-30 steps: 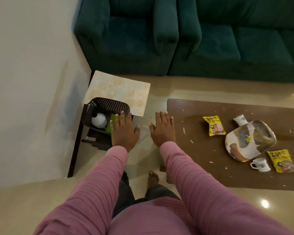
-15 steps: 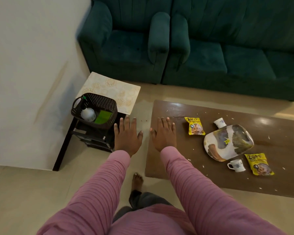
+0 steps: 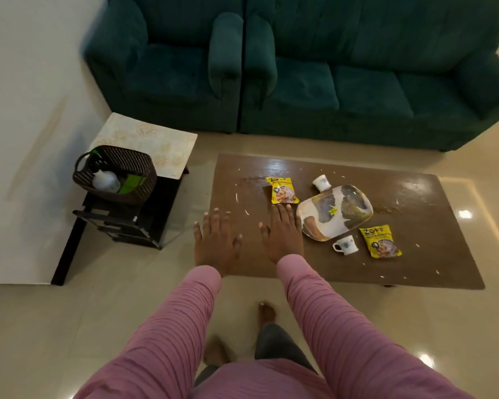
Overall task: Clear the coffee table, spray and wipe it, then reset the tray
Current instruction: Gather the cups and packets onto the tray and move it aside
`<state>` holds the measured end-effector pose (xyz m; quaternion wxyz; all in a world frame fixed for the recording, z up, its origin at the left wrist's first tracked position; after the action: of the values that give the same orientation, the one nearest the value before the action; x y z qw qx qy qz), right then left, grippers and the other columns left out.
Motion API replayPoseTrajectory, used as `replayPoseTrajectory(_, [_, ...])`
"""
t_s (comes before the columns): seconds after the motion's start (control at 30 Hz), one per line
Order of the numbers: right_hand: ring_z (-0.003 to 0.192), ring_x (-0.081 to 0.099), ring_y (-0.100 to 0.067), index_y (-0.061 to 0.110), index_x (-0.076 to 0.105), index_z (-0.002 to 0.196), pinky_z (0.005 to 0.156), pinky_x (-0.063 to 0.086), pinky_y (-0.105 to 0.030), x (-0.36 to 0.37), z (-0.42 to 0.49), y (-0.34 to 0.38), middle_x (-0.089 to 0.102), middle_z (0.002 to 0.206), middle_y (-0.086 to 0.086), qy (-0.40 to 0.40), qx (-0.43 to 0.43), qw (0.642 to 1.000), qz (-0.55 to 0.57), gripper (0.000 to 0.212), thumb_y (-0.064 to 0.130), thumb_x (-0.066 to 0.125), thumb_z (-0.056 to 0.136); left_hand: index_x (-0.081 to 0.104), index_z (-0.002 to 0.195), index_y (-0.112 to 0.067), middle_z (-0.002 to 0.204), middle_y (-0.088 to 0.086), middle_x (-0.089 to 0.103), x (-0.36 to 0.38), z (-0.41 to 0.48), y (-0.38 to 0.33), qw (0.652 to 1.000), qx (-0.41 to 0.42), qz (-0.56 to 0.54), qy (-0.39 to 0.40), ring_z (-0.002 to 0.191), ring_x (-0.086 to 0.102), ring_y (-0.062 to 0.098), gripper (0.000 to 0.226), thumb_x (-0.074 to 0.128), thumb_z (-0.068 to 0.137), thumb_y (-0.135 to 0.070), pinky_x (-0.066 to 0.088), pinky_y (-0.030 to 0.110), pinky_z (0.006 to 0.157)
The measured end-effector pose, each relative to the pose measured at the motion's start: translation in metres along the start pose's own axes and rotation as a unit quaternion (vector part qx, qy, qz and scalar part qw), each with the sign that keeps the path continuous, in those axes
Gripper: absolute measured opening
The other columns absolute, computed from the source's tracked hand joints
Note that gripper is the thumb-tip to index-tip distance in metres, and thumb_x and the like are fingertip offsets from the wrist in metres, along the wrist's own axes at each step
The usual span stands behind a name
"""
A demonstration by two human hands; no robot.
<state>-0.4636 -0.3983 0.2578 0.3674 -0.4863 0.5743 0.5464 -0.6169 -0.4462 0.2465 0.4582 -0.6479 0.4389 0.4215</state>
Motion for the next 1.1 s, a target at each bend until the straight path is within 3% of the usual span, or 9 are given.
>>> replayPoseTrajectory(0.23, [0.147, 0.013, -0.025, 0.011, 0.029, 0.147, 0.119, 0.006, -0.044, -0.038, 0.006, -0.113, 0.029, 0.154, -0.009, -0.006, 0.017, 1.000, -0.003, 0.058, 0.038, 0.038, 0.096, 0.025, 0.152, -0.017, 0.160, 0.013, 0.021, 0.021, 0.013, -0.113, 1.000, 0.017, -0.001, -0.012, 0.148, 0.015, 0.036, 0.068, 0.042, 0.093, -0.046, 0.009, 0.053, 0.119])
replayPoseTrajectory(0.5, [0.146, 0.016, -0.028, 0.011, 0.027, 0.148, 0.119, 0.011, -0.046, -0.071, 0.047, -0.237, 0.026, 0.155, -0.011, 0.010, -0.010, 0.999, -0.051, 0.058, 0.037, 0.038, 0.097, 0.013, 0.155, -0.017, 0.163, 0.011, 0.009, 0.061, 0.031, -0.232, 1.000, -0.009, -0.013, 0.024, 0.150, 0.007, 0.034, 0.068, 0.036, 0.098, -0.046, 0.004, 0.051, 0.119])
replayPoseTrajectory(0.73, [0.146, 0.015, -0.028, 0.011, 0.025, 0.148, 0.119, 0.008, -0.045, -0.067, 0.080, -0.285, 0.024, 0.156, -0.009, 0.034, -0.008, 0.998, -0.043, 0.057, 0.036, 0.037, 0.098, 0.010, 0.155, -0.017, 0.163, 0.012, 0.009, 0.084, 0.057, -0.260, 0.998, -0.031, 0.015, 0.059, 0.150, 0.007, 0.033, 0.067, 0.032, 0.099, -0.046, 0.006, 0.052, 0.120])
replayPoseTrajectory(1.1, [0.143, 0.023, -0.026, 0.009, 0.029, 0.146, 0.118, 0.009, -0.045, -0.034, 0.163, -0.353, 0.032, 0.151, -0.012, 0.078, 0.042, 0.994, -0.062, 0.055, 0.026, 0.042, 0.096, 0.016, 0.153, -0.019, 0.162, 0.010, 0.013, 0.149, 0.150, -0.293, 0.988, -0.053, -0.048, 0.136, 0.150, 0.007, 0.034, 0.065, 0.042, 0.097, -0.041, 0.009, 0.052, 0.120])
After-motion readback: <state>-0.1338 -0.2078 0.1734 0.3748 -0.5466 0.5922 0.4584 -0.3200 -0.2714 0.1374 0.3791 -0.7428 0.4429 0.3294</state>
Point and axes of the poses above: each hand's wrist, its own z-axis towards the middle knuckle, its own x-axis out of the palm, y = z × x, the point moved 4 cm from there along z, towards the middle knuckle
